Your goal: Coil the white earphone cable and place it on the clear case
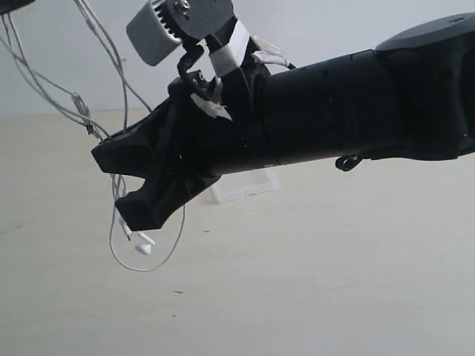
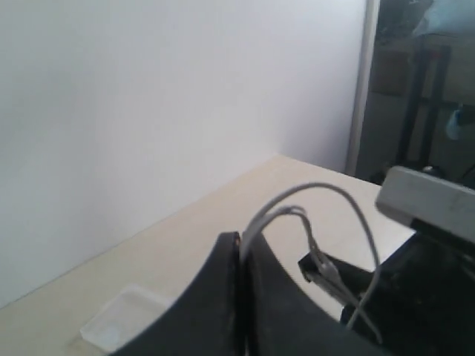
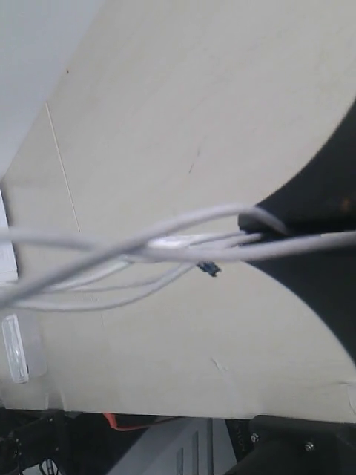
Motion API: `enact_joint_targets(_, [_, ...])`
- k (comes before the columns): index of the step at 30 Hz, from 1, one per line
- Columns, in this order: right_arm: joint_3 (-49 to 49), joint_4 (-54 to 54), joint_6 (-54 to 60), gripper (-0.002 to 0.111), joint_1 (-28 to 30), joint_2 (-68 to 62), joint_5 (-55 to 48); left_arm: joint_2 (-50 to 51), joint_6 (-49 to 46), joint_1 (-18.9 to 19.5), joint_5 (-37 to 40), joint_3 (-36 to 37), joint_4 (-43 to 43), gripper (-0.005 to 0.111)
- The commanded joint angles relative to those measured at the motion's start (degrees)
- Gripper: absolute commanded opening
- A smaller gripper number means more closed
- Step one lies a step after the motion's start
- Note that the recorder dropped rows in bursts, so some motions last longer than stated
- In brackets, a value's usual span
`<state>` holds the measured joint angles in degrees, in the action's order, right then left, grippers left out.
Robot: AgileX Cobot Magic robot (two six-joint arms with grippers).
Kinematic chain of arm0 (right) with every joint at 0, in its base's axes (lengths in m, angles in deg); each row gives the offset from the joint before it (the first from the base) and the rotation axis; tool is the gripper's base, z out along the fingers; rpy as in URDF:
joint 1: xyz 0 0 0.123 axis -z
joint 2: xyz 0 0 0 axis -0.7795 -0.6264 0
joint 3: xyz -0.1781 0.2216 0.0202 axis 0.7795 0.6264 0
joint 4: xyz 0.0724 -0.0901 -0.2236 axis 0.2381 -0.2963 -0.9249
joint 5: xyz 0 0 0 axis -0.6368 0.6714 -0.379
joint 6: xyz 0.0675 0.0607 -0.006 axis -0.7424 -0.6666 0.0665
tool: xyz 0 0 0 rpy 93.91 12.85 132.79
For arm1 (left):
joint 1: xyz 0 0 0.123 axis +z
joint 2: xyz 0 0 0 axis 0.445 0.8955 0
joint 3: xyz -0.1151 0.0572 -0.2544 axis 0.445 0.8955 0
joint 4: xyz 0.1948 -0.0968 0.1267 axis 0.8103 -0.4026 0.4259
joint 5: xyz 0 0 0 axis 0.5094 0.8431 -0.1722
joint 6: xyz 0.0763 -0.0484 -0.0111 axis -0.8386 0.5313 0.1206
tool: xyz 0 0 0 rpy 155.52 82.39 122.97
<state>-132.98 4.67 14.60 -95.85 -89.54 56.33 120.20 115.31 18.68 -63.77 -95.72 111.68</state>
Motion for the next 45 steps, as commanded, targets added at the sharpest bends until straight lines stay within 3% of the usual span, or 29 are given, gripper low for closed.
enact_joint_targets(1, [0.2,-0.5,-0.3,0.0,0.0,-0.2,0.5,-0.2,0.2,3.5,-3.0,2.9,-0.8,0.0])
enact_joint_targets(9, [0.2,-1.3,-0.5,0.0,0.0,-0.2,1.6,-0.2,-0.1,5.3,-3.6,7.0,-0.8,0.0])
enact_joint_targets(17, [0.2,-4.7,-3.9,0.0,0.0,0.5,1.3,-0.2,-0.1,5.3,6.7,13.1,-0.8,0.0])
enact_joint_targets(23, [0.2,-10.6,-8.9,0.0,0.0,3.1,3.0,-0.2,0.0,5.3,8.7,15.3,-0.8,0.026])
enact_joint_targets(42, [0.2,-12.9,-11.2,0.0,0.0,5.9,7.8,-0.2,-1.1,5.3,8.1,19.6,-0.8,0.026])
enact_joint_targets(45, [0.2,-12.7,-11.2,0.0,0.0,6.2,9.3,-0.2,-1.5,5.3,7.9,19.6,-0.8,0.032])
